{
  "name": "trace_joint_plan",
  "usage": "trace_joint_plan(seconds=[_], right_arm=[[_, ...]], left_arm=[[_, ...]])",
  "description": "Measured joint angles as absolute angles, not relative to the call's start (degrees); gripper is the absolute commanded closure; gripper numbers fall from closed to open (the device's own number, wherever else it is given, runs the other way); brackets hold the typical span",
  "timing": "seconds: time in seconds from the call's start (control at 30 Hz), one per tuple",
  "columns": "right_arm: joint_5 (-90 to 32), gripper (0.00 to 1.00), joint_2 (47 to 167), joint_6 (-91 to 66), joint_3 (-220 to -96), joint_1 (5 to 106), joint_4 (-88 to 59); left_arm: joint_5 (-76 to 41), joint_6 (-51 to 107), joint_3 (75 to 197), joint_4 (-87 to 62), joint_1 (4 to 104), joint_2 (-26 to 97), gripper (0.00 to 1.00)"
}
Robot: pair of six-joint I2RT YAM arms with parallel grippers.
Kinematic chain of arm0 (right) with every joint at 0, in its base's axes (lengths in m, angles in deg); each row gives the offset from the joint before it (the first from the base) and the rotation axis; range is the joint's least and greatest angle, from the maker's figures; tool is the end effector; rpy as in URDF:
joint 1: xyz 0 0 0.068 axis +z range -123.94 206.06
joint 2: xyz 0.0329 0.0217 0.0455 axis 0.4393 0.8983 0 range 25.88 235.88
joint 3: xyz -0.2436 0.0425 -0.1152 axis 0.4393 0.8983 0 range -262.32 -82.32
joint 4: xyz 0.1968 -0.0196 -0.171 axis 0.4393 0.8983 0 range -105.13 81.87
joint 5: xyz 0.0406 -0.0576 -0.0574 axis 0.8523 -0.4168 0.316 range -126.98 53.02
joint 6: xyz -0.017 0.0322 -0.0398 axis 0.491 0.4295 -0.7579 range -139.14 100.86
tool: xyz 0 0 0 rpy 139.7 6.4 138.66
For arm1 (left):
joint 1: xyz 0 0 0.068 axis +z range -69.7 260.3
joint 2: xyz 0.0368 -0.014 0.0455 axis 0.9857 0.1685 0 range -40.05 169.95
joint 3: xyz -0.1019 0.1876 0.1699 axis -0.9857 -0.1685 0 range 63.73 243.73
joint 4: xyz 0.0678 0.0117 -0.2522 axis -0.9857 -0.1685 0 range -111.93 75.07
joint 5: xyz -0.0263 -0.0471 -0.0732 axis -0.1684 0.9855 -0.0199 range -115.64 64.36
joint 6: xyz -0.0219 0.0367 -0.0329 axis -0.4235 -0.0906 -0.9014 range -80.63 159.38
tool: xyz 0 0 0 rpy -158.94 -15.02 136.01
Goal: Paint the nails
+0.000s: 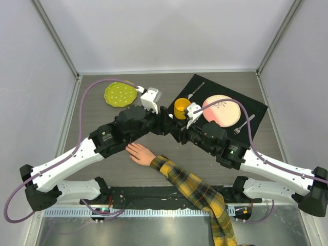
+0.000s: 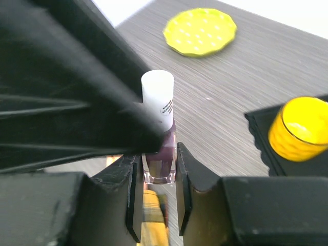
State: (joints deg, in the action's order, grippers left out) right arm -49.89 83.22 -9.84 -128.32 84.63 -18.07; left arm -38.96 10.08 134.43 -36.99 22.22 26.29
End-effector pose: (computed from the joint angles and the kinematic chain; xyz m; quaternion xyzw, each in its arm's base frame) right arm 0.1304 0.1982 0.3305 -0.2468 0.7144 0.2918 0.5862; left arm 0.1430 -0.2140 0.4007 0.1331 0.7939 -0.3370 0.4883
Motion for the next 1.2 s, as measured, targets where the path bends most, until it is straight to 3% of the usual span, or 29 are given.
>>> trace_joint_plan(seconds=[0.17, 0.53, 0.77, 1.03, 1.2], right_arm=[[-43.94, 0.99, 79.33, -9.79, -126.46, 84.32, -19.49], [-22.50, 0.99, 77.86, -9.73, -125.26, 84.32, -19.43], [-11.18, 0.99, 77.45, -6.28, -125.26, 84.32, -23.01], [-9.65, 0.99, 73.91, -4.85, -125.09, 84.30, -24.76], [-10.54, 0.99, 73.78, -4.92, -124.85, 84.06, -24.32]], left_arm=[[-35.95, 9.88, 132.11, -37.03, 21.91, 19.50, 0.26], [-28.47, 10.01, 131.85, -41.91, 21.93, 8.81, 0.28], [-17.76, 9.90, 123.15, -35.48, 21.91, 4.85, 0.37], [-10.72, 9.84, 122.54, -30.39, 21.91, 8.17, 0.51], [-10.48, 9.70, 122.58, -30.15, 21.91, 8.92, 0.68]])
